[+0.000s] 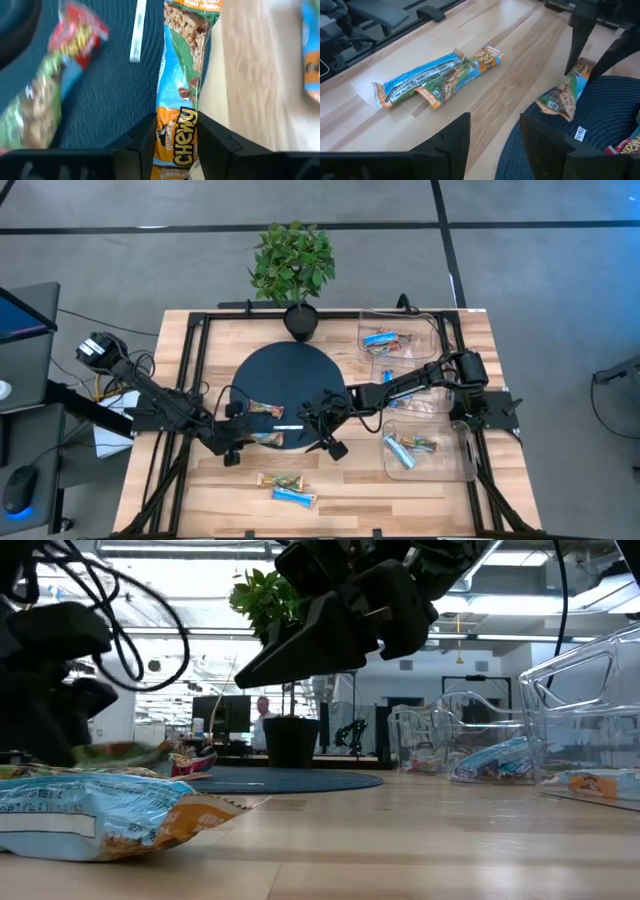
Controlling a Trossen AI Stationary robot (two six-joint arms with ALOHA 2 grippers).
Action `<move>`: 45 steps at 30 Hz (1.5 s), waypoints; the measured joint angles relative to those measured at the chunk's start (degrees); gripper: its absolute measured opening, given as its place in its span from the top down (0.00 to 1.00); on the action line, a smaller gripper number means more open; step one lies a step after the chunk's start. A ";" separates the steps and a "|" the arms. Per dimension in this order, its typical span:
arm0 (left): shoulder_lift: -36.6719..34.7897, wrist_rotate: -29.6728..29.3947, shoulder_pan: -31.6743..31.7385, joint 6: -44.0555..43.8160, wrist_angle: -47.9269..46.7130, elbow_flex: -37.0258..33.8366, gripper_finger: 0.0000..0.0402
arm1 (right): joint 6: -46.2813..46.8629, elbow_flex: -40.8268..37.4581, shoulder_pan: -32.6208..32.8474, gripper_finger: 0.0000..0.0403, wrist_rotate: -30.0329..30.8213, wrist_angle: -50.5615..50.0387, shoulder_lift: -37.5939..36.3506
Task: Pick and place Granola Bars by type
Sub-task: Put the yellow granola bar into the bottom transparent bin
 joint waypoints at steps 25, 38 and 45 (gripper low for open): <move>21.06 17.94 23.38 29.81 26.44 7.64 0.69 | -0.42 -0.06 -0.04 0.59 5.27 -7.64 -0.59; 22.55 19.09 23.72 34.89 17.44 15.50 0.69 | 2.40 -0.04 -0.36 0.59 5.92 -4.45 1.64; 20.85 18.40 23.72 35.21 15.80 15.50 0.69 | 4.40 -0.29 -1.12 0.59 6.12 -1.73 3.44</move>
